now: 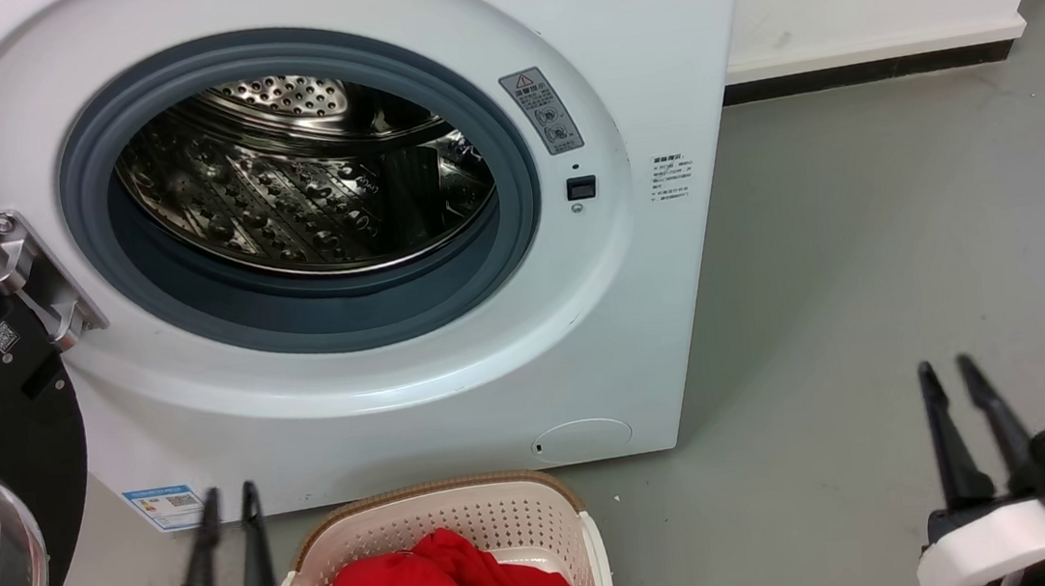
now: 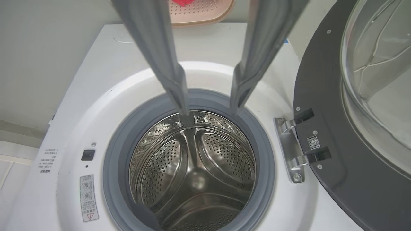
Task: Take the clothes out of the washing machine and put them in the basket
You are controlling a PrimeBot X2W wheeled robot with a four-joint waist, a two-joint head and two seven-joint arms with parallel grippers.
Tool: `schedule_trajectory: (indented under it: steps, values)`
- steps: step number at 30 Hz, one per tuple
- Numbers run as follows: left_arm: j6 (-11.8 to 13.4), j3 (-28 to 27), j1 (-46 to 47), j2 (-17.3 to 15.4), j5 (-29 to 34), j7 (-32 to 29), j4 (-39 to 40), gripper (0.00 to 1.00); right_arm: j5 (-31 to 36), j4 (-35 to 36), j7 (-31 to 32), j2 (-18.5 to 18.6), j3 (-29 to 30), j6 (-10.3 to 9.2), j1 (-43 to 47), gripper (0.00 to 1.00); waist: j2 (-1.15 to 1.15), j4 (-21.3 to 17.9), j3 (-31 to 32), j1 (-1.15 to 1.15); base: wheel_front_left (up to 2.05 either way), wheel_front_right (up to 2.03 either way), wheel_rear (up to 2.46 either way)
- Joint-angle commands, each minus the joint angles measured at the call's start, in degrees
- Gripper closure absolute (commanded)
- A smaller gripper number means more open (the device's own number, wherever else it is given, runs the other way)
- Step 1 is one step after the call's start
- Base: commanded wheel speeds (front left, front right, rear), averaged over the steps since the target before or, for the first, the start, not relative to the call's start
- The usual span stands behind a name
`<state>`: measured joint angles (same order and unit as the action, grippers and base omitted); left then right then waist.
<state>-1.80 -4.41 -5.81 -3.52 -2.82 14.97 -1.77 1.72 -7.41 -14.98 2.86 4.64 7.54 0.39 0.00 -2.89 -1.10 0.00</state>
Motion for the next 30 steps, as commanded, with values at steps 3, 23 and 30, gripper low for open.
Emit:
schedule_trajectory:
  steps: [3, 23, 30]
  values:
    - [-0.13, -0.39, 0.57, 0.18, -1.89, -0.95, -1.26, 1.00, -1.98, -1.05, 0.86, 0.00, 0.42, 0.00, -0.42, 1.00, 0.00, 0.04, 0.01, 0.00, 0.00, 0.00, 0.00]
    - [-1.59, -0.67, 3.48, 0.28, -24.66, -6.14, -3.82, 1.00, -25.94, -2.15, 6.03, 0.01, 0.58, -0.02, -1.92, 1.00, 0.00, 0.50, 0.16, 0.00, 0.00, 0.00, 0.00]
    - [-2.10, -0.82, 4.54, 0.32, -32.34, -7.90, -4.75, 1.00, -34.02, -2.61, 7.84, 0.01, 0.72, -0.02, -2.60, 1.00, 0.00, 0.68, 0.22, 0.00, 0.00, 0.00, 0.00]
